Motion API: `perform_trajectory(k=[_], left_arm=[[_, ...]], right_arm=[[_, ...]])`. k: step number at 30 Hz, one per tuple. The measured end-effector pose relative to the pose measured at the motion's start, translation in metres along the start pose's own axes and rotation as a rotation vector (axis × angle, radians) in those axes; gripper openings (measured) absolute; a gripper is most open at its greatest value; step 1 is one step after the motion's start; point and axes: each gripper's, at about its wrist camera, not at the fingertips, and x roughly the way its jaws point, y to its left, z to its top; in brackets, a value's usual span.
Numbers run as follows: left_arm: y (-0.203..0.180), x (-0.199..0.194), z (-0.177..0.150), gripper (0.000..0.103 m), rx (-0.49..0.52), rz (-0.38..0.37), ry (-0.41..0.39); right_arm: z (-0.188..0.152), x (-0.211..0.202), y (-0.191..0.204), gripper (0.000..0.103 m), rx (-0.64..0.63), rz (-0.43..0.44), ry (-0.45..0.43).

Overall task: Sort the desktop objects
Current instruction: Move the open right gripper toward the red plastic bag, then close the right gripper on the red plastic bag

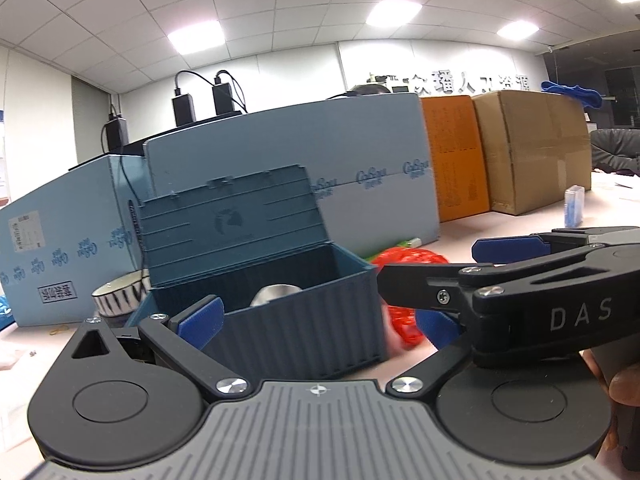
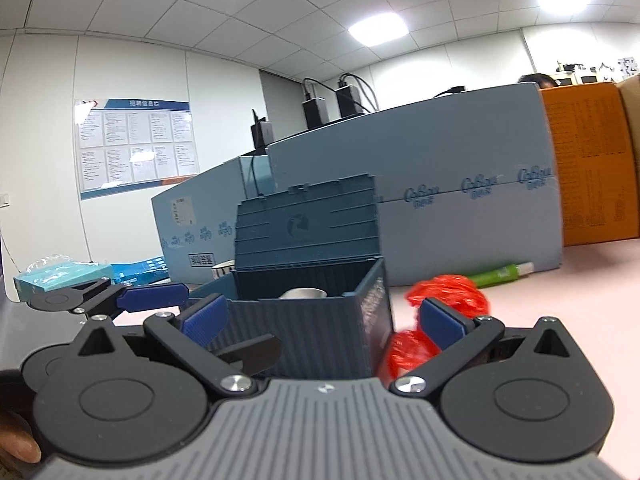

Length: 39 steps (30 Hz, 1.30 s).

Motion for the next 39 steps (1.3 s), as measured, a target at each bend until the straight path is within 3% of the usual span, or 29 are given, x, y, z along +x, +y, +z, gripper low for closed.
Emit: perform_trajectory(k=[14, 19, 24, 39], left_arm=[[-0.049, 0.025, -0.005, 0.102, 0.001, -0.084, 0.062], [-0.060, 0.035, -0.008, 0.102, 0.038, -0.100, 0.104], [-0.057, 0.044, -0.009, 0.102, -0.001, -0.119, 0.135], [-0.053, 0.074, -0.006, 0.102, -0.058, -0.020, 0.223]], right_arm=[[-0.006, -0.020, -0.038, 0.103, -0.025, -0.099, 0.036], [-0.006, -0.014, -0.049, 0.103, 0.000, -0.147, 0.061], [-0.006, 0.000, -0.058, 0.103, 0.038, -0.201, 0.106], [-0.002, 0.056, -0.070, 0.103, 0.029, -0.220, 0.196]])
